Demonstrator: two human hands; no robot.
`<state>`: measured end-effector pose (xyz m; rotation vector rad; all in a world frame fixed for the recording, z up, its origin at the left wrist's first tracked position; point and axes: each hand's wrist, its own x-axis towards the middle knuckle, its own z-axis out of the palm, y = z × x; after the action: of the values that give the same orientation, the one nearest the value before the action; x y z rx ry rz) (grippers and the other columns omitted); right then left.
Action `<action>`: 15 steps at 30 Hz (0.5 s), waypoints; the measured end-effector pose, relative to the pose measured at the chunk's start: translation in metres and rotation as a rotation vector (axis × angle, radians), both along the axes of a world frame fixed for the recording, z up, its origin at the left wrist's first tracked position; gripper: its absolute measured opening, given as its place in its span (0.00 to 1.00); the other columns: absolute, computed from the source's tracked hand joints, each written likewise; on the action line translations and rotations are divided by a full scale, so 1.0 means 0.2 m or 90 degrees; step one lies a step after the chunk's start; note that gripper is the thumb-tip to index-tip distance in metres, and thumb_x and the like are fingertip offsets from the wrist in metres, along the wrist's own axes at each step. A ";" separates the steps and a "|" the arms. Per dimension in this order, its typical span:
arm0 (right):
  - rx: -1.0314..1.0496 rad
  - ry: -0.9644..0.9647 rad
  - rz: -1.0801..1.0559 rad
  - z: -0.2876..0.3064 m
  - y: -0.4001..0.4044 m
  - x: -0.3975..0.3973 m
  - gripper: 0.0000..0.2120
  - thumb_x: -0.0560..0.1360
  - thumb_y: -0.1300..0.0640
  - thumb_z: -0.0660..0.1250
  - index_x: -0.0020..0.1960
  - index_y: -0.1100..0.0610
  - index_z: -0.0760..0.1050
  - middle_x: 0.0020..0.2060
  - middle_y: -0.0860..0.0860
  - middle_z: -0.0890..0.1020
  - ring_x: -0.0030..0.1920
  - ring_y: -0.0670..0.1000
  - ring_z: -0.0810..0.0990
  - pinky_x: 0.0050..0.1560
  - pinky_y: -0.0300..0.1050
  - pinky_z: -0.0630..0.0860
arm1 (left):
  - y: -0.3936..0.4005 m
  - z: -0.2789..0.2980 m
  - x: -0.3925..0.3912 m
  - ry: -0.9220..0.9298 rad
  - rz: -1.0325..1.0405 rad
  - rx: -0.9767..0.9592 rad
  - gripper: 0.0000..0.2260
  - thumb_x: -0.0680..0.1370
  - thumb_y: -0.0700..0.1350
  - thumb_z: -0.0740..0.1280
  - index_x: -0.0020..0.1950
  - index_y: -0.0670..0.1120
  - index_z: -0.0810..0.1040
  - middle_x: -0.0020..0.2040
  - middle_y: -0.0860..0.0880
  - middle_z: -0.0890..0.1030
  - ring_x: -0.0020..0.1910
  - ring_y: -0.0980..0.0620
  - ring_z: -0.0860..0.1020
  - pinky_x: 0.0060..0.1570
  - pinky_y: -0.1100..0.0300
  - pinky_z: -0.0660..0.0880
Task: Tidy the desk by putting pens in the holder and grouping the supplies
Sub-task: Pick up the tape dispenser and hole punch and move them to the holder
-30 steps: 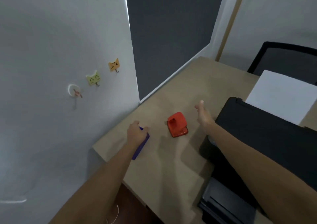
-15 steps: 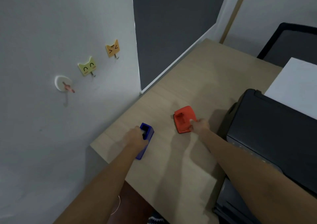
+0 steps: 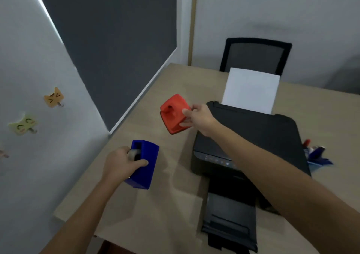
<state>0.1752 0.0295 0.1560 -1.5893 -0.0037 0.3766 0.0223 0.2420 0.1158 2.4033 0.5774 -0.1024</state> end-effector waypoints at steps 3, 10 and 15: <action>0.051 -0.073 -0.026 0.26 -0.39 -0.06 0.09 0.76 0.63 0.65 0.40 0.59 0.66 0.44 0.62 0.77 0.42 0.59 0.82 0.40 0.50 0.85 | -0.29 0.27 0.04 -0.071 -0.043 -0.040 0.13 0.65 0.51 0.77 0.42 0.51 0.76 0.37 0.52 0.81 0.36 0.53 0.80 0.34 0.55 0.79; 0.069 -0.158 -0.154 0.48 -1.55 -0.30 0.13 0.76 0.64 0.65 0.36 0.57 0.66 0.37 0.60 0.77 0.32 0.51 0.83 0.31 0.42 0.82 | -1.26 0.56 0.05 -0.108 -0.190 -0.170 0.18 0.60 0.52 0.80 0.46 0.48 0.80 0.42 0.48 0.85 0.41 0.49 0.84 0.42 0.45 0.83; 0.076 -0.117 -0.306 0.38 -2.29 -0.51 0.12 0.77 0.65 0.63 0.37 0.56 0.65 0.35 0.59 0.75 0.31 0.54 0.82 0.33 0.44 0.84 | -2.03 0.47 -0.05 -0.062 -0.342 -0.130 0.17 0.60 0.55 0.78 0.43 0.51 0.80 0.40 0.54 0.84 0.40 0.57 0.82 0.42 0.56 0.82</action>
<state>0.0735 -0.4279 0.2319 -1.4456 0.2074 -0.1419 0.0124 -0.1633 0.2091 2.2867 -0.1296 -0.2576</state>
